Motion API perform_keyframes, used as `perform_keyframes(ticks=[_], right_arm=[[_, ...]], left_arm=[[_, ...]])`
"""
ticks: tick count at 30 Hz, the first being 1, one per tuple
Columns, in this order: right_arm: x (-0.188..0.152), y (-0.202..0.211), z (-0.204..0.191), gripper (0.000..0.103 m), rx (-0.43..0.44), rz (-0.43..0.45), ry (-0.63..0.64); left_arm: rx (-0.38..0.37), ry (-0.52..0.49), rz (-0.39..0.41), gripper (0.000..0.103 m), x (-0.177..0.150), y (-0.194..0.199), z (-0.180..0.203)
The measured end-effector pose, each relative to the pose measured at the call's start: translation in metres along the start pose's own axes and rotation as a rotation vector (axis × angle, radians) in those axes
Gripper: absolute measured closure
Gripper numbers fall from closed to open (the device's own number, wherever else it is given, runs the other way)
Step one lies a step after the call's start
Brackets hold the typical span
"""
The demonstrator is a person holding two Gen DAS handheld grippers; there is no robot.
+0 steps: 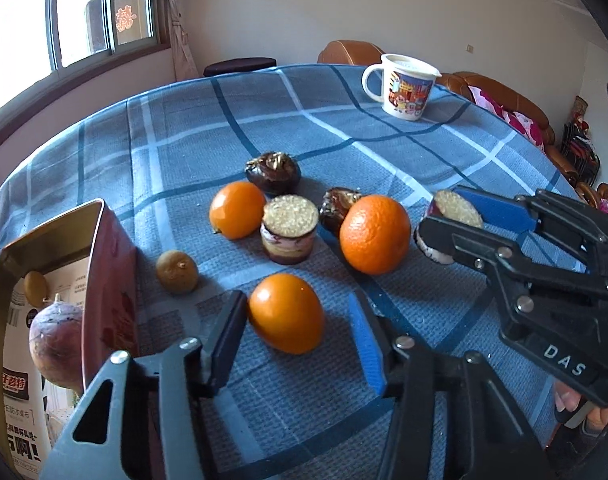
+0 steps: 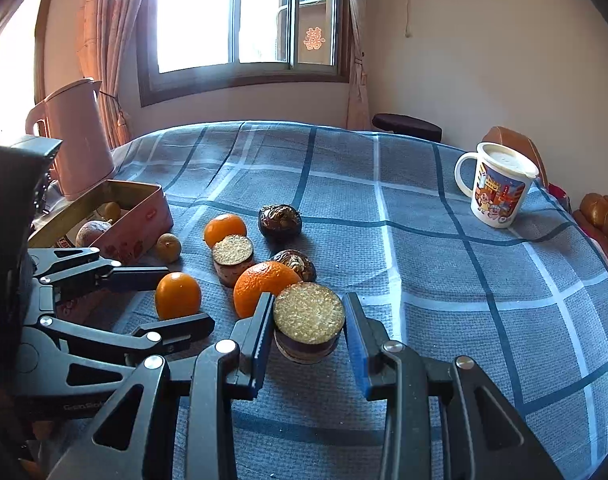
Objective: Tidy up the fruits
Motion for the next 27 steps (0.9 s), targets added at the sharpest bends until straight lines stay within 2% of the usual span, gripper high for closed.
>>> perform_keyframes(ticks=[1, 2, 19, 27], right_arm=[[0.000, 0.000, -0.001, 0.067, 0.004, 0.003, 0.003], [0.000, 0.001, -0.001, 0.067, 0.009, 0.006, 0.005], [0.002, 0.016, -0.006, 0.067, 0.031, 0.084, 0.017], [0.002, 0.024, -0.007, 0.067, 0.049, 0.125, 0.022]], left_arm=[[-0.002, 0.002, 0.003, 0.063, 0.000, 0.001, 0.000], [-0.006, 0.003, 0.008, 0.064, 0.000, 0.002, 0.000], [0.009, 0.017, 0.200, 0.064, 0.003, 0.042, -0.007], [0.025, 0.024, 0.252, 0.064, 0.004, 0.051, -0.008]])
Point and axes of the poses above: each gripper's, at about its wrist camera, not at the fingertips, and y roughly against the way its jaws point, z to its right, x to its top, the point moved 8 cm from there along -y, roughly the way its jaws point, and after that the axes turned 11 degrees about -z, right-handed, at the moved point
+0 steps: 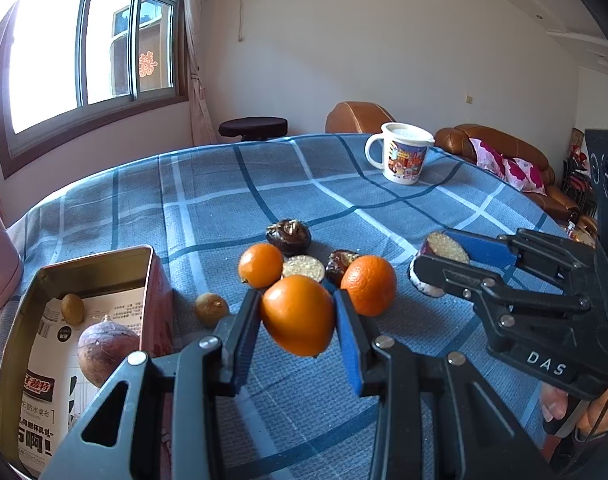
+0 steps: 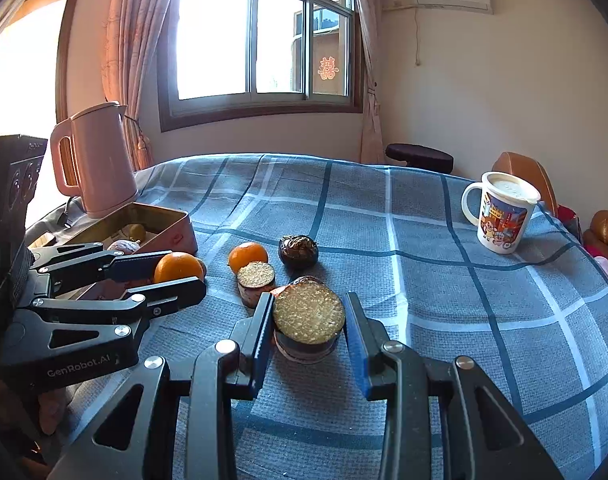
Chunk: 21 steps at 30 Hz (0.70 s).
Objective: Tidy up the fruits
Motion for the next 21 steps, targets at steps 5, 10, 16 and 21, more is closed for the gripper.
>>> perform_keyframes(ticks=[5, 10, 16, 21], right_arm=[[0.001, 0.004, -0.001, 0.067, 0.014, 0.022, 0.002], [0.002, 0.007, -0.002, 0.067, 0.019, 0.036, 0.005], [0.003, 0.013, -0.002, 0.067, 0.026, 0.065, 0.006], [0.003, 0.015, -0.002, 0.067, 0.027, 0.076, 0.007]], left_arm=[[0.007, 0.007, 0.040, 0.064, 0.000, 0.008, -0.001], [0.013, 0.007, 0.069, 0.064, 0.001, 0.014, -0.002], [0.021, 0.002, 0.109, 0.064, 0.001, 0.022, -0.001], [0.029, 0.006, 0.134, 0.064, 0.002, 0.027, -0.002]])
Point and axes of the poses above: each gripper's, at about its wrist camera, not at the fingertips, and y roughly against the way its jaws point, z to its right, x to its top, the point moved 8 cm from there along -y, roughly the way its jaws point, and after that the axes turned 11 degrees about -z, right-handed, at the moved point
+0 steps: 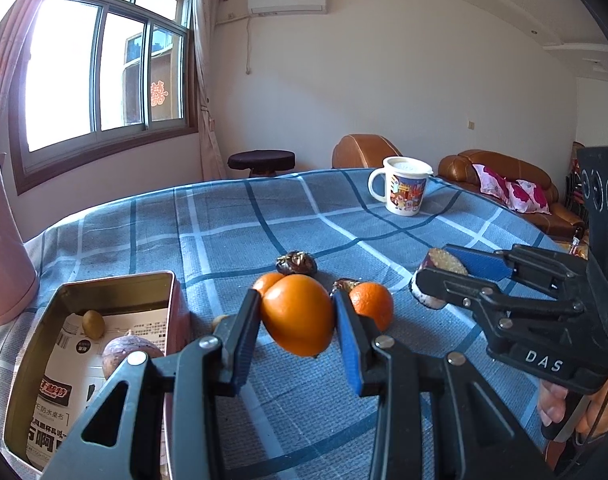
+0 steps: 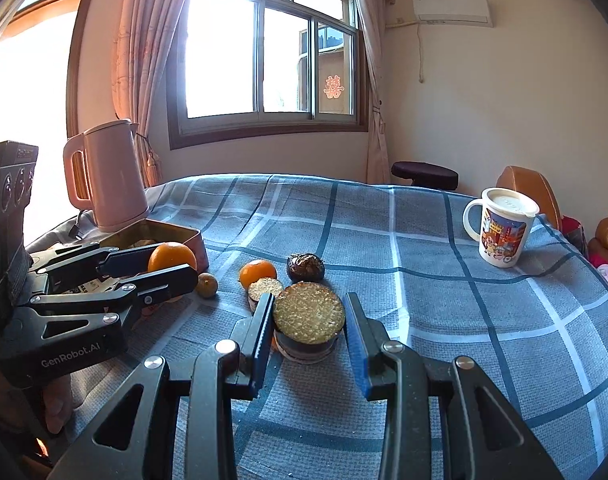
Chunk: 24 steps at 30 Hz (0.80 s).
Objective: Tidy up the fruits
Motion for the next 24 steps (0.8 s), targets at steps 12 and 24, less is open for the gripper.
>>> perform_keyframes(ticks=[12, 24], right_arm=[[0.001, 0.009, -0.001, 0.067, 0.006, 0.040, 0.007], [0.003, 0.017, -0.002, 0.067, 0.007, 0.083, 0.010]], left_arm=[[0.016, 0.002, 0.062, 0.064, 0.002, 0.012, -0.001], [0.032, 0.003, 0.115, 0.064, 0.002, 0.023, -0.002]])
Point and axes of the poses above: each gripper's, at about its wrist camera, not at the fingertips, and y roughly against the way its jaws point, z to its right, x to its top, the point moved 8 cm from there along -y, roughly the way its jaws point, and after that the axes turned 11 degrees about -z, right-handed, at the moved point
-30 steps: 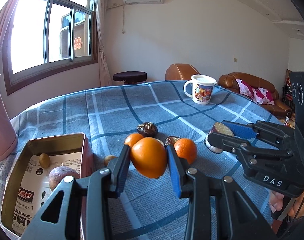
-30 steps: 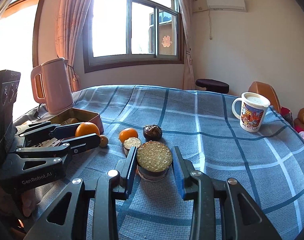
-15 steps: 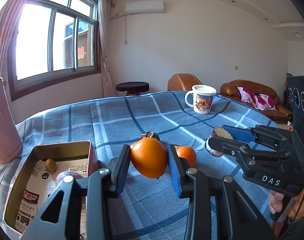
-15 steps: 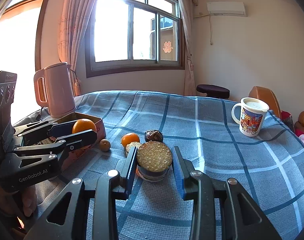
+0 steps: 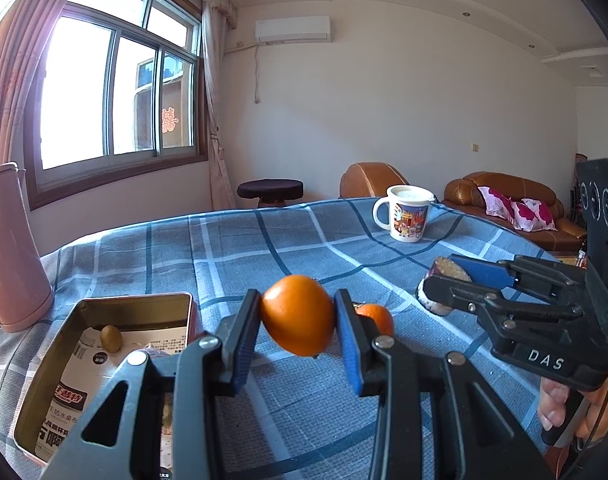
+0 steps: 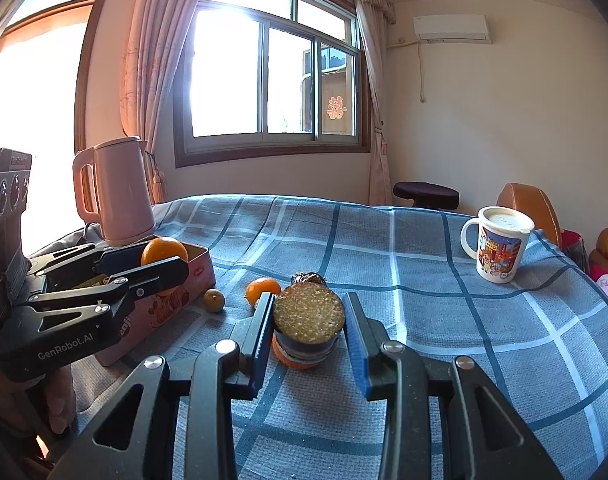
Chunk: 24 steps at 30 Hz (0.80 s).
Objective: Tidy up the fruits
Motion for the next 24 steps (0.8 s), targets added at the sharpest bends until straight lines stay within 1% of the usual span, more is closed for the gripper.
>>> perform_keyframes(ticks=[16, 24], right_arm=[[0.001, 0.009, -0.001, 0.067, 0.003, 0.045, 0.005], [0.002, 0.012, -0.001, 0.067, 0.005, 0.065, 0.009]], left_arm=[[0.017, -0.005, 0.050, 0.064, 0.001, 0.009, 0.000], [0.018, 0.002, 0.062, 0.064, 0.002, 0.011, -0.002]])
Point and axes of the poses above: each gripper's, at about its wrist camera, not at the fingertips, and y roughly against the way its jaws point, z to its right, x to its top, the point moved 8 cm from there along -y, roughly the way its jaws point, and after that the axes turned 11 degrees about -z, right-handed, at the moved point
